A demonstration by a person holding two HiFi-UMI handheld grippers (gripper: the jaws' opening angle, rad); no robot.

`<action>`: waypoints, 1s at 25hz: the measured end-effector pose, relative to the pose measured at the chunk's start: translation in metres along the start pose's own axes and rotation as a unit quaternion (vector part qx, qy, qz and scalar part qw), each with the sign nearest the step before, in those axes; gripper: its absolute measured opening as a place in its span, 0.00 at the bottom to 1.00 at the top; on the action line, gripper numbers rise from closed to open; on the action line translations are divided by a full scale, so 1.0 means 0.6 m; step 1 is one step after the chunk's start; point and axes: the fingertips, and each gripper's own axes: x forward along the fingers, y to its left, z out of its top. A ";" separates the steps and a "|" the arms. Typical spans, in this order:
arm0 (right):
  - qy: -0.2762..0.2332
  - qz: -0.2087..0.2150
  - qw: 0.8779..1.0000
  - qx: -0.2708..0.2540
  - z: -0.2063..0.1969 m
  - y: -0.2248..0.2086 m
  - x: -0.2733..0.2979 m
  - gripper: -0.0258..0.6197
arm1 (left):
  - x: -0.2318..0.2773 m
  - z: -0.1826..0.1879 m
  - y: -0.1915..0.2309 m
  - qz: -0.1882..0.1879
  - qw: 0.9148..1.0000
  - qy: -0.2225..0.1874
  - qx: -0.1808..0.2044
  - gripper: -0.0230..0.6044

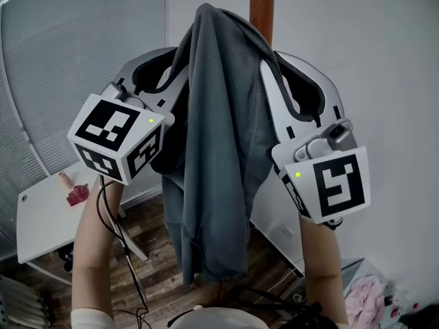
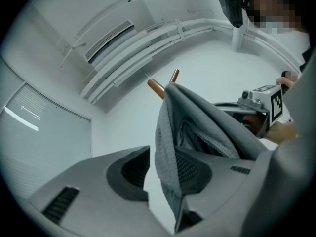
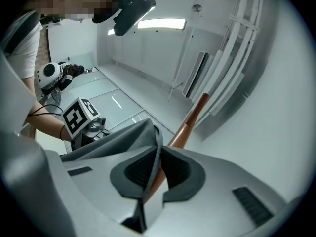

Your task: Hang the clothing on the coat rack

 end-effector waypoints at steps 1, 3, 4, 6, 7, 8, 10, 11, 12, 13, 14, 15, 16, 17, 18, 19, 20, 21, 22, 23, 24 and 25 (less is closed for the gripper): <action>0.000 0.000 1.000 -0.001 0.000 0.001 0.000 0.08 | -0.001 -0.002 0.000 -0.003 1.000 0.000 -0.002 0.22; 0.003 0.003 1.000 0.000 -0.003 0.003 0.002 0.08 | -0.002 -0.007 0.001 -0.009 1.000 0.001 -0.009 0.29; 0.004 0.004 1.000 0.001 -0.005 0.004 0.002 0.08 | -0.002 -0.009 0.001 -0.010 1.000 0.000 -0.012 0.29; 0.007 0.006 1.000 0.003 -0.008 0.005 0.003 0.08 | -0.003 -0.010 0.003 -0.009 1.000 -0.002 -0.012 0.29; 0.009 0.006 1.000 0.003 -0.009 0.006 0.003 0.08 | -0.003 -0.010 0.003 -0.008 1.000 -0.002 -0.011 0.30; 0.011 0.007 1.000 0.003 -0.011 0.007 0.003 0.08 | -0.004 -0.010 0.003 -0.007 1.000 -0.001 -0.010 0.31; 0.016 0.010 1.000 0.001 -0.014 0.008 0.003 0.08 | -0.006 -0.011 0.003 -0.008 1.000 0.002 -0.009 0.31; 0.017 0.010 1.000 0.001 -0.015 0.008 0.003 0.08 | -0.006 -0.011 0.003 -0.009 1.000 0.003 -0.009 0.31; 0.017 0.011 1.000 0.002 -0.015 0.008 0.003 0.09 | -0.007 -0.010 0.003 -0.009 1.000 0.004 -0.008 0.32; 0.018 0.012 1.000 0.004 -0.015 0.008 0.003 0.11 | -0.008 -0.009 0.004 -0.009 1.000 0.004 -0.008 0.33; 0.018 0.012 1.000 0.005 -0.016 0.008 0.002 0.14 | -0.009 -0.009 0.004 -0.010 1.000 0.003 -0.008 0.34; 0.018 0.012 1.000 0.005 -0.017 0.009 0.002 0.16 | -0.010 -0.010 0.004 -0.011 1.000 0.002 -0.008 0.36; 0.019 0.013 1.000 0.006 -0.019 0.009 0.002 0.18 | -0.011 -0.011 0.005 -0.012 1.000 0.000 -0.010 0.37; 0.020 0.013 1.000 0.007 -0.021 0.010 0.002 0.18 | -0.013 -0.012 0.005 -0.013 1.000 -0.002 -0.011 0.38; 0.021 0.013 1.000 0.008 -0.023 0.010 0.001 0.19 | -0.014 -0.013 0.005 -0.014 1.000 -0.004 -0.012 0.39; 0.022 0.013 1.000 0.009 -0.024 0.010 0.000 0.19 | -0.016 -0.013 0.005 -0.015 1.000 -0.005 -0.012 0.40; 0.022 0.013 1.000 0.010 -0.024 0.010 -0.001 0.19 | -0.018 -0.012 0.004 -0.016 1.000 -0.006 -0.011 0.42; 0.022 0.012 1.000 0.011 -0.024 0.009 -0.003 0.19 | -0.020 -0.010 0.003 -0.017 1.000 -0.007 -0.009 0.43; 0.022 0.011 1.000 0.012 -0.023 0.009 -0.005 0.20 | -0.021 -0.008 0.003 -0.018 1.000 -0.008 -0.008 0.44; 0.021 0.011 1.000 0.013 -0.022 0.008 -0.006 0.20 | -0.022 -0.007 0.004 -0.019 1.000 -0.009 -0.007 0.45; 0.021 0.011 1.000 0.013 -0.021 0.007 -0.007 0.20 | -0.024 -0.006 0.005 -0.020 1.000 -0.010 -0.006 0.46; 0.020 0.010 1.000 0.013 -0.020 0.007 -0.008 0.20 | -0.026 -0.005 0.006 -0.020 1.000 -0.010 -0.006 0.47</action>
